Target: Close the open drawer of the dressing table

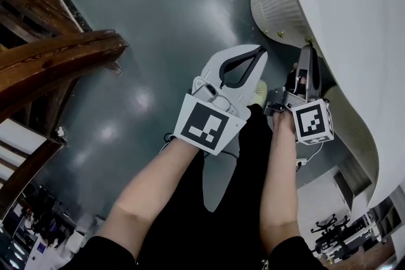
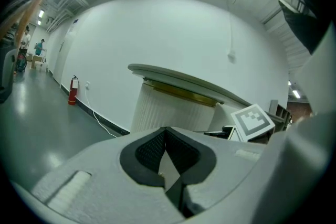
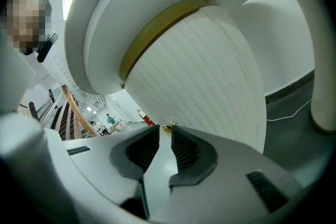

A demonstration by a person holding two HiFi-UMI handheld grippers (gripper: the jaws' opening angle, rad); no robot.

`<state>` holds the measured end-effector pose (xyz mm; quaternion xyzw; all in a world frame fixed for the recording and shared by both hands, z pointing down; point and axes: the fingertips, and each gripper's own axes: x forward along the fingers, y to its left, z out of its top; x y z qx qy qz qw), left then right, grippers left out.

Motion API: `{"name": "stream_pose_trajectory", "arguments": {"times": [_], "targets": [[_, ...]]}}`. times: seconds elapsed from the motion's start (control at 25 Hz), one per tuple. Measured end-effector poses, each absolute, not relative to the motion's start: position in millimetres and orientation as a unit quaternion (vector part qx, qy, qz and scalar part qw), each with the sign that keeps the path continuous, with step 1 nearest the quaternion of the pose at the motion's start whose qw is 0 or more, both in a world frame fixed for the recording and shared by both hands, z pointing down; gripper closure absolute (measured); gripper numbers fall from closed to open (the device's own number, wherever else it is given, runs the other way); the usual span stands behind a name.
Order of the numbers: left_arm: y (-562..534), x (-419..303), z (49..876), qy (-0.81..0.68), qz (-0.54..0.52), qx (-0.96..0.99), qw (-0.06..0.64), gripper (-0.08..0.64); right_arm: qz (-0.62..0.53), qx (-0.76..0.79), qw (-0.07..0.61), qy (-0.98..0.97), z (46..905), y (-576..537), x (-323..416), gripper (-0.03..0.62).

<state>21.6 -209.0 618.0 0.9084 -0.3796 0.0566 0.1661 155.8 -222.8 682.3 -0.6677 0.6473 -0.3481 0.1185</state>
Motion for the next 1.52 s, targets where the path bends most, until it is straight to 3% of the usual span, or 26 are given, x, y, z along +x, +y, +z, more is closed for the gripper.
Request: {"name": "stream_pose_trajectory", "arguments": {"times": [0.28,0.76,1.52], "targets": [[-180.6,22.6,571.4,-0.371,0.075,0.907,0.183,0.551,-0.356,-0.639,0.082,0.677,639.1,-186.1,128.2,0.566],[-136.4,27.2,456.7,-0.337,0.081,0.919,0.190,0.551,-0.321,-0.595,0.045,0.736,500.8,-145.9,94.8,0.575],[-106.8,28.4,257.4,-0.328,0.038,0.934,0.138,0.551,-0.214,-0.556,0.031,0.802,283.3,-114.7,80.9,0.577]]}}
